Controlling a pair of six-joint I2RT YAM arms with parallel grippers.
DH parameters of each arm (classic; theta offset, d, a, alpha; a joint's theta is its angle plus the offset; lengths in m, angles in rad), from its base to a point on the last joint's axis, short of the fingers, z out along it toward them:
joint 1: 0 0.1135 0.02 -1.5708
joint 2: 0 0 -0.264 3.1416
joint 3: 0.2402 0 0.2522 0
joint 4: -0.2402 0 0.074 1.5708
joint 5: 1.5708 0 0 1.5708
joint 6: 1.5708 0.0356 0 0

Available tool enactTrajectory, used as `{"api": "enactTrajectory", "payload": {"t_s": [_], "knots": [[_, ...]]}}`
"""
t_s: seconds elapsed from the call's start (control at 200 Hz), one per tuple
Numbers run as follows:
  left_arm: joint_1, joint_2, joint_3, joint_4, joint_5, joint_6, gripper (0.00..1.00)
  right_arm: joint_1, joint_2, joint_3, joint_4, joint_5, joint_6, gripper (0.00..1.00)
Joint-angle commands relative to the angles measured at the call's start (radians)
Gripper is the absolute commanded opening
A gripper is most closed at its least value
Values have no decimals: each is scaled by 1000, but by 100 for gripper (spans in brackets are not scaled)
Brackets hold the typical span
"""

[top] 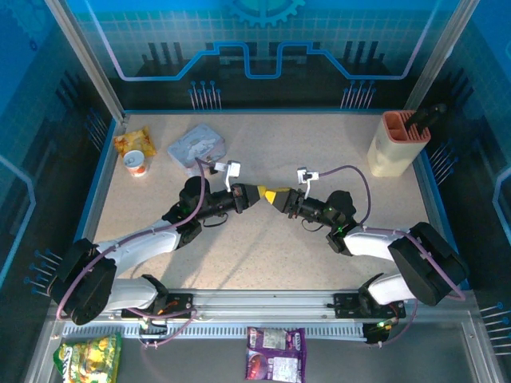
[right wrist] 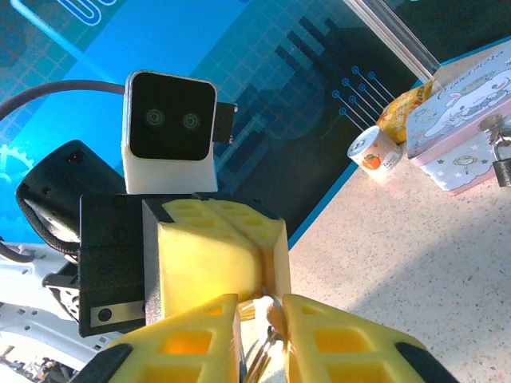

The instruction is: Unlock a padlock with a key

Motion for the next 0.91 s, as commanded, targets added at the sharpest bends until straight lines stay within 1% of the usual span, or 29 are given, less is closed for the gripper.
{"api": "enactTrajectory", "payload": {"t_s": [0.0,0.295,0.45,0.59,0.785,0.901], "knots": [[4,6,37,27,10,4,0,16,-18,30,-11,-27,-24,19],[3,14,43,26,16,6,0,17,-36,38,-49,-26,-33,12],[4,20,47,32,16,3,0,17,-40,35,-46,-18,-26,11],[3,23,53,37,17,2,0,16,-46,37,-56,-5,-24,7],[4,18,50,26,12,6,5,11,-78,30,-107,19,-38,1],[4,13,48,17,6,6,14,9,-103,30,-157,34,-57,0]]}}
